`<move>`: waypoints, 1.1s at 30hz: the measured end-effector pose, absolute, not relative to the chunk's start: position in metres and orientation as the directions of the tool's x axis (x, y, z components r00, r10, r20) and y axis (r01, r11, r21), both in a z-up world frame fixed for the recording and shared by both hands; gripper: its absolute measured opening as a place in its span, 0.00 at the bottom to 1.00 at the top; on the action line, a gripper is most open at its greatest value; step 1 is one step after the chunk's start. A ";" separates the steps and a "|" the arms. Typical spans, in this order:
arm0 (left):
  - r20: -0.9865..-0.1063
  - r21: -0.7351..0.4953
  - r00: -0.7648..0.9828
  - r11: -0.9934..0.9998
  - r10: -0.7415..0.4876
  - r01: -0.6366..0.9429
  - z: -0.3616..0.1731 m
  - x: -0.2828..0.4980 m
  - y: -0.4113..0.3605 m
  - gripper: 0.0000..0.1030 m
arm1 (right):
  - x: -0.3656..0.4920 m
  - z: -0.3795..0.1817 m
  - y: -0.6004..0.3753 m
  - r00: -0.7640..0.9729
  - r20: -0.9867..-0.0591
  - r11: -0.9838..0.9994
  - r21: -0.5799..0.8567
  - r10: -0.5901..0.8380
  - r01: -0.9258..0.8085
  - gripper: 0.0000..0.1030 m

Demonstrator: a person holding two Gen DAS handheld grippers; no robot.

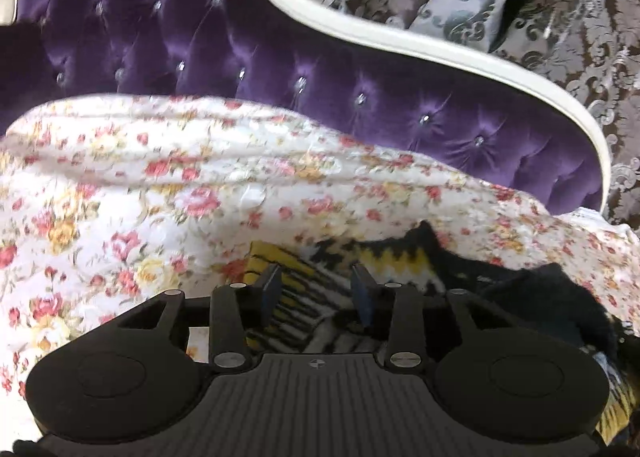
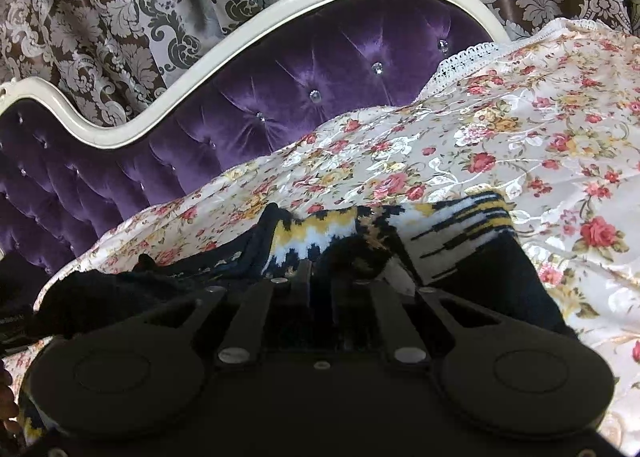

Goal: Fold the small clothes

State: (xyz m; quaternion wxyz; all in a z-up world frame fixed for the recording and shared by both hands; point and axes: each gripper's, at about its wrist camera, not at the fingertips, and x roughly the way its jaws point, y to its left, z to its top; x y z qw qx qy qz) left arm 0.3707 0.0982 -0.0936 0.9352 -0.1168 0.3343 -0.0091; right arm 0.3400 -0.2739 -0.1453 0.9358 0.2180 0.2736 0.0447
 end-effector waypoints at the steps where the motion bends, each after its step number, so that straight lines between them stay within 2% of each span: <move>1: -0.625 -0.234 0.775 0.970 -0.094 -0.072 -0.094 0.370 0.100 0.39 | 0.340 -0.147 -0.275 0.847 -0.489 0.896 0.443 0.208 0.036 0.11; 6: -0.597 -0.256 0.799 0.962 -0.080 -0.095 -0.078 0.364 0.111 0.44 | 0.343 -0.149 -0.281 0.844 -0.483 0.874 0.485 0.233 0.036 0.11; 10: -0.543 -0.197 0.838 0.978 -0.054 -0.065 -0.054 0.353 0.109 0.48 | 0.343 -0.149 -0.282 0.842 -0.485 0.872 0.488 0.237 0.036 0.12; 15: -0.521 -0.134 0.850 0.991 -0.069 -0.002 -0.033 0.338 0.095 0.55 | 0.346 -0.145 -0.284 0.828 -0.501 0.864 0.502 0.253 0.039 0.15; 17: -0.512 -0.103 0.855 0.994 -0.079 0.030 -0.029 0.331 0.086 0.57 | 0.347 -0.143 -0.283 0.822 -0.508 0.865 0.500 0.260 0.035 0.21; 22: -0.534 -0.045 0.838 0.993 -0.113 0.105 -0.032 0.324 0.062 0.59 | 0.348 -0.132 -0.276 0.805 -0.515 0.872 0.490 0.295 -0.006 0.57; 24: -0.553 -0.027 0.826 0.993 -0.111 0.115 -0.037 0.325 0.056 0.59 | 0.349 -0.122 -0.271 0.802 -0.522 0.886 0.463 0.288 -0.017 0.76; 25: -0.563 -0.019 0.820 0.993 -0.108 0.118 -0.039 0.325 0.053 0.59 | 0.348 -0.115 -0.268 0.813 -0.518 0.899 0.438 0.267 -0.016 0.80; 30: -0.592 0.009 0.801 0.993 -0.092 0.121 -0.047 0.326 0.050 0.58 | 0.332 -0.084 -0.265 0.866 -0.451 0.936 0.349 0.214 -0.049 0.87; 33: -0.609 0.018 0.789 0.993 -0.083 0.119 -0.050 0.325 0.050 0.59 | 0.326 -0.078 -0.261 0.856 -0.472 0.950 0.306 0.210 -0.064 0.87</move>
